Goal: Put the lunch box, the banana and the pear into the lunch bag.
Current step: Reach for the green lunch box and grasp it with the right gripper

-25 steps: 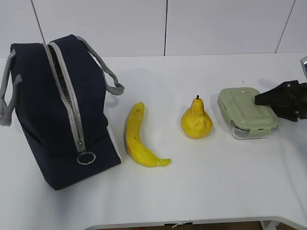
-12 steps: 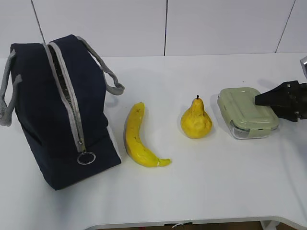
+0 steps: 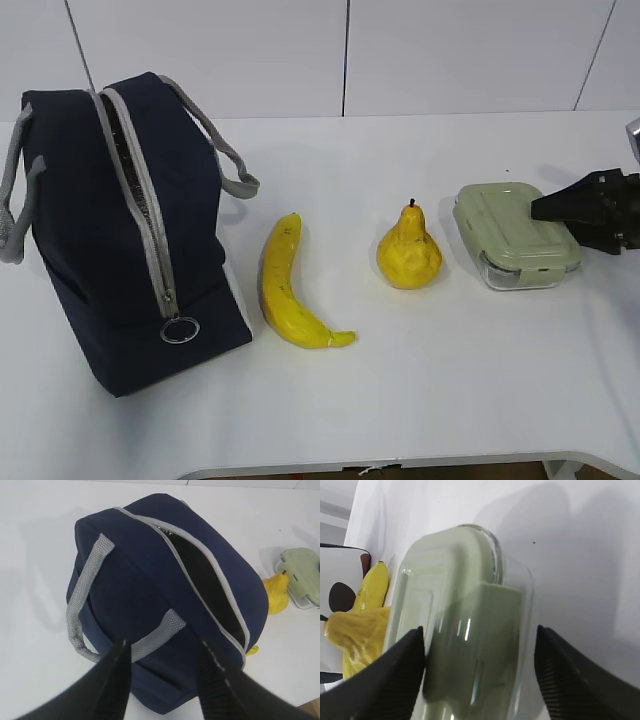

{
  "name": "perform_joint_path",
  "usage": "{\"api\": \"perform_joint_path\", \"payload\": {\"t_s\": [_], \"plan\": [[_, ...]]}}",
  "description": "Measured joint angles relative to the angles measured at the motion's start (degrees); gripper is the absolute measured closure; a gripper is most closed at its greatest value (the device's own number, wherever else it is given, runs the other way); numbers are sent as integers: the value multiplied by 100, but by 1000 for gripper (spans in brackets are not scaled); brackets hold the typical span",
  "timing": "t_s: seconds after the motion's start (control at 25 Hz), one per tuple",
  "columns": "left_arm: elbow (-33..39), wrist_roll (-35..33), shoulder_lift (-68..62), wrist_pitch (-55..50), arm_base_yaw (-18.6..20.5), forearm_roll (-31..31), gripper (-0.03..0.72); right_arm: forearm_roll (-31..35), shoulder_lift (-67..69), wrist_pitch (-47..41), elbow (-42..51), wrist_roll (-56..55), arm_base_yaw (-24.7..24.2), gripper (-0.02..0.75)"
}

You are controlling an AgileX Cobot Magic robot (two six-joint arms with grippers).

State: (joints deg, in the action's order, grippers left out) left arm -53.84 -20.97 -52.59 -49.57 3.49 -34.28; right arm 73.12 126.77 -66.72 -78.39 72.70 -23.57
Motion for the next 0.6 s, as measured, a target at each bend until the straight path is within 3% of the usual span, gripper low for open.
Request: {"api": "perform_joint_path", "payload": {"t_s": [0.6], "plan": [[0,0,0,13,0,0,378,-83,0,-22,0,0,125,186]]}}
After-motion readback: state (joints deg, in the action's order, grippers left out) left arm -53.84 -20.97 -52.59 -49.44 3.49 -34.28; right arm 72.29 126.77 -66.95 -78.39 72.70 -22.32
